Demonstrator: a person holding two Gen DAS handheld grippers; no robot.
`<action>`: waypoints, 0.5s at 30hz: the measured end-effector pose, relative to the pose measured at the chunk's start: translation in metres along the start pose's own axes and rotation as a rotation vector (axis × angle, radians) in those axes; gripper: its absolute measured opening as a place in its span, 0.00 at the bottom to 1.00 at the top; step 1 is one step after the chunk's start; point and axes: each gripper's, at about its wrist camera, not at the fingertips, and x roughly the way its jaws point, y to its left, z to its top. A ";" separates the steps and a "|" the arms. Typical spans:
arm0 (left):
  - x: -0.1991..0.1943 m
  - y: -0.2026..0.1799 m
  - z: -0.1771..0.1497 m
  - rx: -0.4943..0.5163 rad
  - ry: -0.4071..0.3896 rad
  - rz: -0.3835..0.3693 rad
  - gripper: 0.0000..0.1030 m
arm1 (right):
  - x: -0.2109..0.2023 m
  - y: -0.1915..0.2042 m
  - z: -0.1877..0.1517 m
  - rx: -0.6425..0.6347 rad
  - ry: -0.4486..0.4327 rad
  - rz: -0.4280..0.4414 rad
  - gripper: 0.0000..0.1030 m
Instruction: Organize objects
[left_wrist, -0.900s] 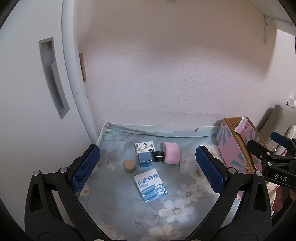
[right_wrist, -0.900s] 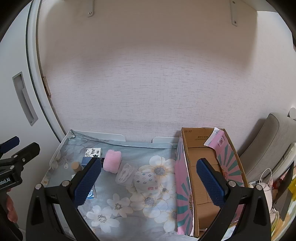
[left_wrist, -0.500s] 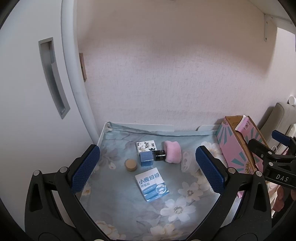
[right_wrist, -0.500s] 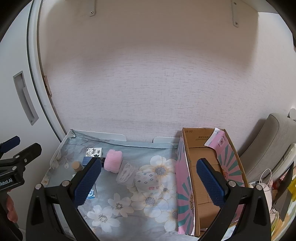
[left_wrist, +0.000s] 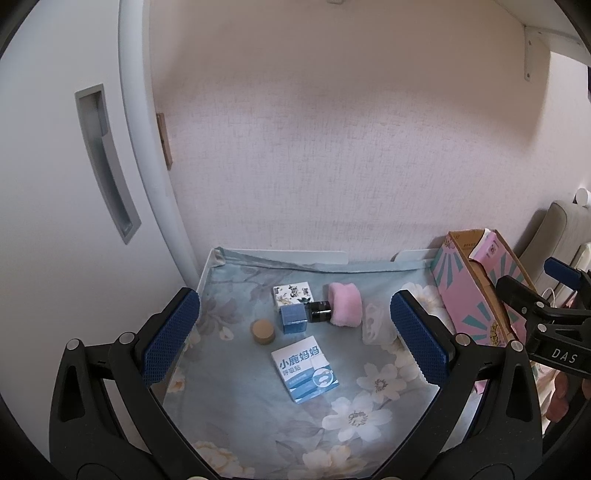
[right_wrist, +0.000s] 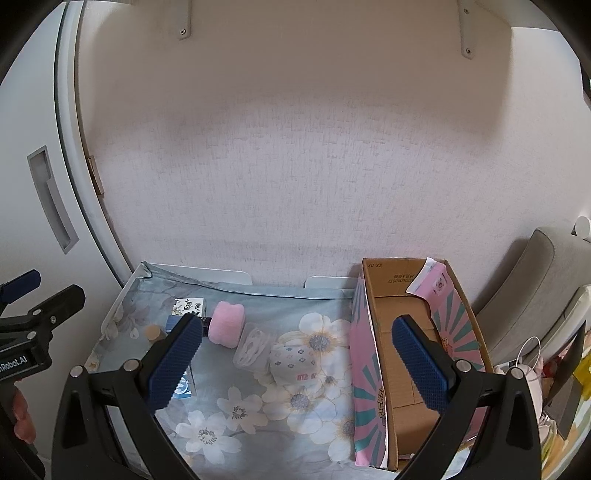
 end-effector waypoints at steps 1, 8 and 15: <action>0.000 -0.001 0.001 -0.001 0.001 0.003 1.00 | 0.000 0.000 0.000 0.000 0.001 0.001 0.99; 0.001 0.000 0.001 -0.001 0.003 0.003 1.00 | 0.000 0.003 0.001 -0.003 0.002 0.004 0.99; 0.001 -0.001 0.002 -0.001 0.004 0.003 1.00 | 0.001 0.003 0.001 -0.003 0.002 0.003 0.99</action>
